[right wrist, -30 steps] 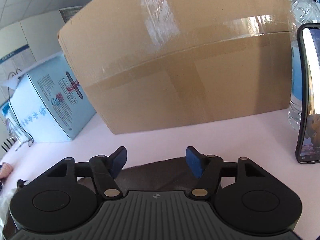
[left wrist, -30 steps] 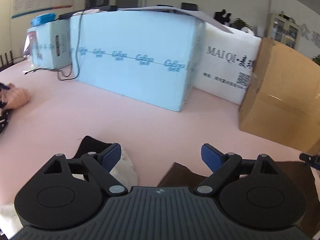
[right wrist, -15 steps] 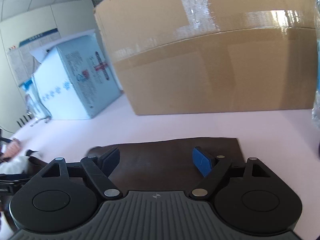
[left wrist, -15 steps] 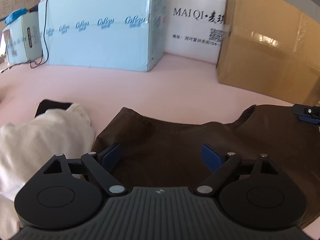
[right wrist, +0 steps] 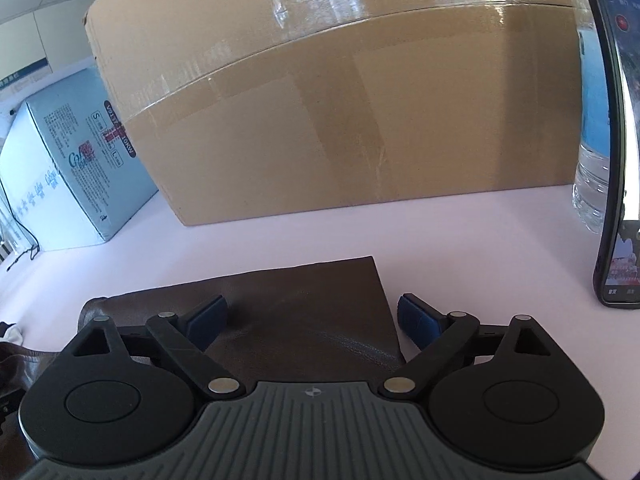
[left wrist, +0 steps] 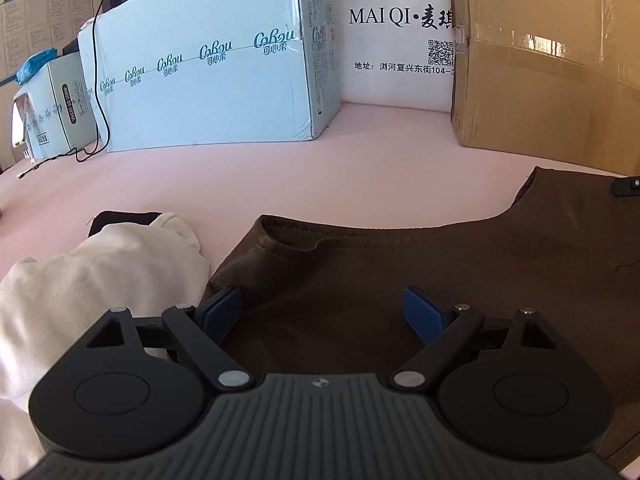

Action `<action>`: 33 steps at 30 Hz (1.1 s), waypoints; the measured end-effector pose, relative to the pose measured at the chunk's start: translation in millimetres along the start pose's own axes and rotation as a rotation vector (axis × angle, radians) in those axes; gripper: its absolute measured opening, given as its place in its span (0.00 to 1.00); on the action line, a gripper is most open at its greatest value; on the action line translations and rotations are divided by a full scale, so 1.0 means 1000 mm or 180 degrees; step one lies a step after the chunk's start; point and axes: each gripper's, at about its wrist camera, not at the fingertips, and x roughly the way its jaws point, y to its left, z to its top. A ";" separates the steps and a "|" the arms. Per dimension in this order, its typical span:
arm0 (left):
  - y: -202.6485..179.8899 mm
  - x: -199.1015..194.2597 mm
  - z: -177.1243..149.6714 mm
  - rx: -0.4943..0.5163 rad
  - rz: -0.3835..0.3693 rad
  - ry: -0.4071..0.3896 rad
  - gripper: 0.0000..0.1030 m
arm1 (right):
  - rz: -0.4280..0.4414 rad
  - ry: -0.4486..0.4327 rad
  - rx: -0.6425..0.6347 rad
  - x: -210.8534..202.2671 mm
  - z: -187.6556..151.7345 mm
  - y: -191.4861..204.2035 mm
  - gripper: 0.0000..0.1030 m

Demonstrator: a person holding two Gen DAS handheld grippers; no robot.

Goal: Fold clothes

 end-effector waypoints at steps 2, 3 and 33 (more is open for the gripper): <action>0.000 -0.003 0.001 -0.0059 0.0058 -0.0039 0.84 | 0.0009 0.0002 0.0004 0.000 0.000 0.000 0.95; -0.001 -0.005 0.001 -0.0087 0.0098 -0.0070 0.84 | 0.0011 0.0004 0.0002 0.003 0.002 0.004 0.95; 0.042 -0.116 -0.057 -0.2017 0.0083 0.0206 1.00 | -0.0035 0.0072 -0.0139 0.004 0.003 0.012 1.00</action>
